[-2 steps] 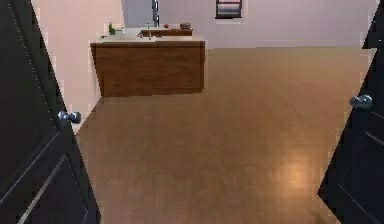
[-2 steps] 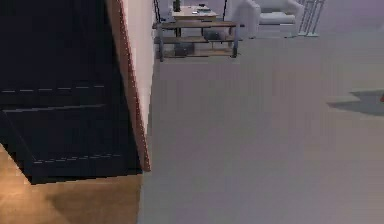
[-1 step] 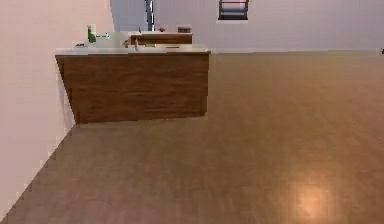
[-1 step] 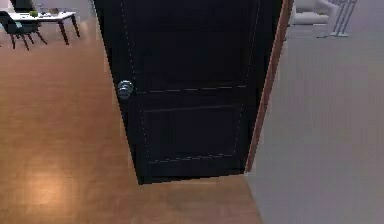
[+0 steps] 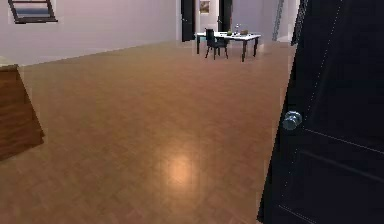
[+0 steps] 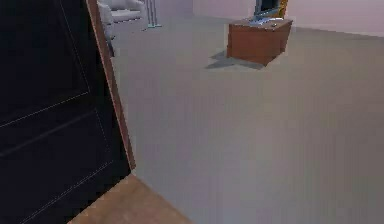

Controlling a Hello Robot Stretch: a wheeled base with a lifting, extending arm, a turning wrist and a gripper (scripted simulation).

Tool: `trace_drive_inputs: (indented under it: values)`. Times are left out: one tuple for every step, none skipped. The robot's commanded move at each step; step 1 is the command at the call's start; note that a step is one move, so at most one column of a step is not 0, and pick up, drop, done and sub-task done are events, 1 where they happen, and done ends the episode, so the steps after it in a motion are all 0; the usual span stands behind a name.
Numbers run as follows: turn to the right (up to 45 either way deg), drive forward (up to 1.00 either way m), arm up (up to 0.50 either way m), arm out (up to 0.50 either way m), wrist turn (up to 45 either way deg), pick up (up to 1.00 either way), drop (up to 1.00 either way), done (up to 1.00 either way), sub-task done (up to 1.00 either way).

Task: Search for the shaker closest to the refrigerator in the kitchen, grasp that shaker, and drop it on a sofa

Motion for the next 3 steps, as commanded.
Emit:
trace_drive_inputs:
  values:
    - [30.0,0.00,0.00,0.00,0.0,0.00,0.00,0.00,0.00]
    - [0.0,0.05,0.00,0.00,0.0,0.00,0.00,0.00,0.00]
    - [-45.0,0.00,0.00,0.00,0.0,0.00,0.00,0.00,0.00]
